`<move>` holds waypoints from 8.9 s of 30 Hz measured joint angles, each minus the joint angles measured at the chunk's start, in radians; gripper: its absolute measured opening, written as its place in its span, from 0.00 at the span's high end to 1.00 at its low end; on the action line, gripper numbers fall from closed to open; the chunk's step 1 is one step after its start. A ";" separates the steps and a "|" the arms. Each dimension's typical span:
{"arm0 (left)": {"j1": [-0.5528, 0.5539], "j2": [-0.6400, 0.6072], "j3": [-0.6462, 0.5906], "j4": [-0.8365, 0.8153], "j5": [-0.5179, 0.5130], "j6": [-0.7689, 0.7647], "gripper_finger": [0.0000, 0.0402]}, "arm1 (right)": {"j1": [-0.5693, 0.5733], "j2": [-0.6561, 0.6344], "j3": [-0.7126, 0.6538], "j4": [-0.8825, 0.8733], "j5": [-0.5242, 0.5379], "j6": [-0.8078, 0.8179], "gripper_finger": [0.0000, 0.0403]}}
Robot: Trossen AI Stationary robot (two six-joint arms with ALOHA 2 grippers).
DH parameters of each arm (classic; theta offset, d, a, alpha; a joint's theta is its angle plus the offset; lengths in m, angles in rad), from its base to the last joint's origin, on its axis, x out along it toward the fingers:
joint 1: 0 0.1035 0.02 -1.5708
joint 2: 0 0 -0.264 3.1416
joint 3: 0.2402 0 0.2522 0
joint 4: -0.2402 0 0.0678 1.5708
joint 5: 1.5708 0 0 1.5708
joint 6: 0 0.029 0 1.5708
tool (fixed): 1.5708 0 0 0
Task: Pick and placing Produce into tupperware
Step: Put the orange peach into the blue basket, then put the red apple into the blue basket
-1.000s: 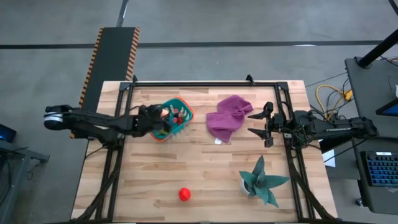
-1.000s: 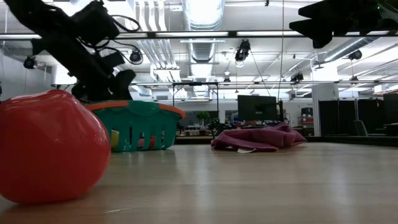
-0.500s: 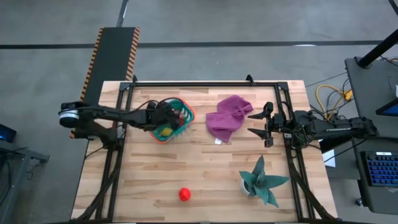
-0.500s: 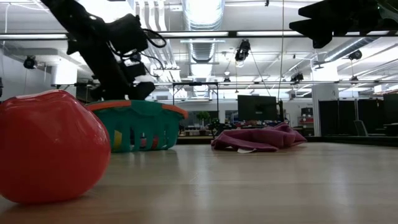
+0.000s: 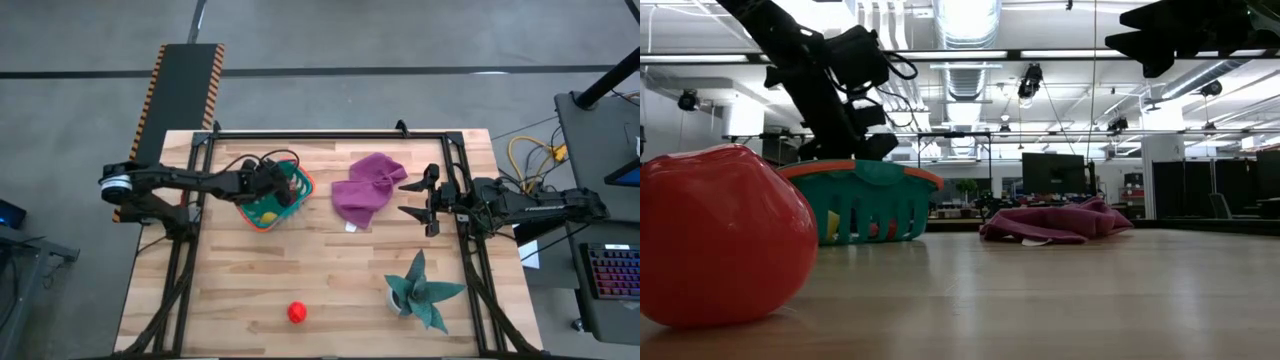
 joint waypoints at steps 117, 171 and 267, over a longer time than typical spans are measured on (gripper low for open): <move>-1.055 -0.014 0.301 0.101 -0.321 0.280 0.21 | 0.000 0.000 0.000 -0.022 0.000 0.034 0.39; -0.901 0.145 0.527 -0.257 0.141 -0.110 0.21 | 0.000 0.000 0.000 0.023 0.000 0.026 0.39; -0.845 0.800 1.078 -0.808 0.481 -0.734 0.29 | 0.000 0.000 0.008 0.000 -0.003 -0.071 0.39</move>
